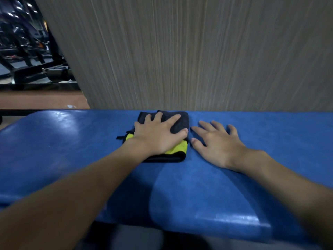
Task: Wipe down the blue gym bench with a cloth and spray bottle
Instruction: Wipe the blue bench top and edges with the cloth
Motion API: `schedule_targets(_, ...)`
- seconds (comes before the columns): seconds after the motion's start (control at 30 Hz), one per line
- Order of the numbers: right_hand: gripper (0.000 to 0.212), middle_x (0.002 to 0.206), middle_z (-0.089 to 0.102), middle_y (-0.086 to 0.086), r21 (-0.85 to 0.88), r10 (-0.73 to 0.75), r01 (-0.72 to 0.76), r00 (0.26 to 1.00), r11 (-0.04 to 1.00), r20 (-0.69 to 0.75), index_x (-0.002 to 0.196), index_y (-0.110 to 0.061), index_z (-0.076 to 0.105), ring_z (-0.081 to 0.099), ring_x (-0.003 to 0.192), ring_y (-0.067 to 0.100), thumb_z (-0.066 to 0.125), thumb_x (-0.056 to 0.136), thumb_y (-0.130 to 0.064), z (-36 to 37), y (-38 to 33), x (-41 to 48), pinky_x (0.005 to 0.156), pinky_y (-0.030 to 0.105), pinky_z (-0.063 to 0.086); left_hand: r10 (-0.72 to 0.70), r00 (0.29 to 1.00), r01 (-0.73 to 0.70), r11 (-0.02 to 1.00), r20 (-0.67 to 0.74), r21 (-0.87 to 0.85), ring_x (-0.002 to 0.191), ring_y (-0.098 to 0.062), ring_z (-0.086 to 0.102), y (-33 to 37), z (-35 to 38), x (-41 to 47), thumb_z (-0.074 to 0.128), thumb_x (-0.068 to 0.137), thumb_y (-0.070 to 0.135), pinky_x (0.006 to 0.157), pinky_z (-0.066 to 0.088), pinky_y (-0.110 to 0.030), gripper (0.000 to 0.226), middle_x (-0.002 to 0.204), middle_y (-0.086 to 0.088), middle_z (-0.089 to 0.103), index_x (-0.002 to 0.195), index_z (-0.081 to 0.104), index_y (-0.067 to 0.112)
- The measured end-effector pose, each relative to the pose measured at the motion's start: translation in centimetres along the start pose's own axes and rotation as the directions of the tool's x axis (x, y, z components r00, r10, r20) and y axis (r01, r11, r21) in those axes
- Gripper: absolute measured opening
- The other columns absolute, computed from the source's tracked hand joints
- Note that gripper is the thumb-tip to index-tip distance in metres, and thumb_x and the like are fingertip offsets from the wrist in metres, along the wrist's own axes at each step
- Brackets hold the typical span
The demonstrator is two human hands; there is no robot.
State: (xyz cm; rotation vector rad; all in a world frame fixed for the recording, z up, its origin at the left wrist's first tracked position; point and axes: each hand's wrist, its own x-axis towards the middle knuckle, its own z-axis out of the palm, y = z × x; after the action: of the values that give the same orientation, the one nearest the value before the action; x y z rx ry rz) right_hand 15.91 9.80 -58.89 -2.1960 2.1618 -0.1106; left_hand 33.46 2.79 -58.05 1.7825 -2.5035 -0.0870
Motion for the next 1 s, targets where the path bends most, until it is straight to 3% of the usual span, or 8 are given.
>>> schedule_targets(0.3,0.061,0.167,0.006,-0.008,0.038,0.005,-0.005,1.000,0.999,-0.001,0.156,-0.038,0.016,-0.002,0.153,0.020,0.016,0.099,-0.058,0.4,0.4,-0.6,0.121,0.053,0.000,-0.004,1.000,0.004,0.999,0.004,-0.033,0.151,-0.037,0.011,0.1,-0.2,5.0,0.020,0.086,0.081,0.113,0.016,-0.067,0.072,0.166,-0.002,0.013,0.152,0.013,0.055)
schedule_targets(0.83,0.057,0.165,0.018,-0.009,0.056,0.037,-0.036,0.999,0.998,-0.017,0.154,-0.038,0.027,0.011,0.152,0.019,0.024,0.100,-0.058,-0.2,-0.2,-1.1,0.121,0.051,0.006,0.043,0.999,-0.044,0.999,0.017,0.019,0.154,-0.032,-0.001,-1.0,-0.2,-10.9,0.014,0.088,0.079,0.117,0.011,-0.061,0.070,0.169,-0.001,0.001,0.153,0.002,0.055)
schedule_targets(1.0,0.055,0.162,0.024,-0.009,-0.023,0.032,-0.032,0.999,0.999,-0.029,0.151,-0.036,0.034,0.015,0.150,0.019,0.028,0.101,-0.056,-1.0,-0.5,-0.9,0.117,0.058,0.004,0.055,0.998,-0.055,0.998,0.003,0.007,0.154,-0.028,-0.011,-1.4,-0.6,-14.3,0.013,0.085,0.081,0.119,0.001,-0.062,0.074,0.169,0.001,-0.007,0.152,-0.005,0.056)
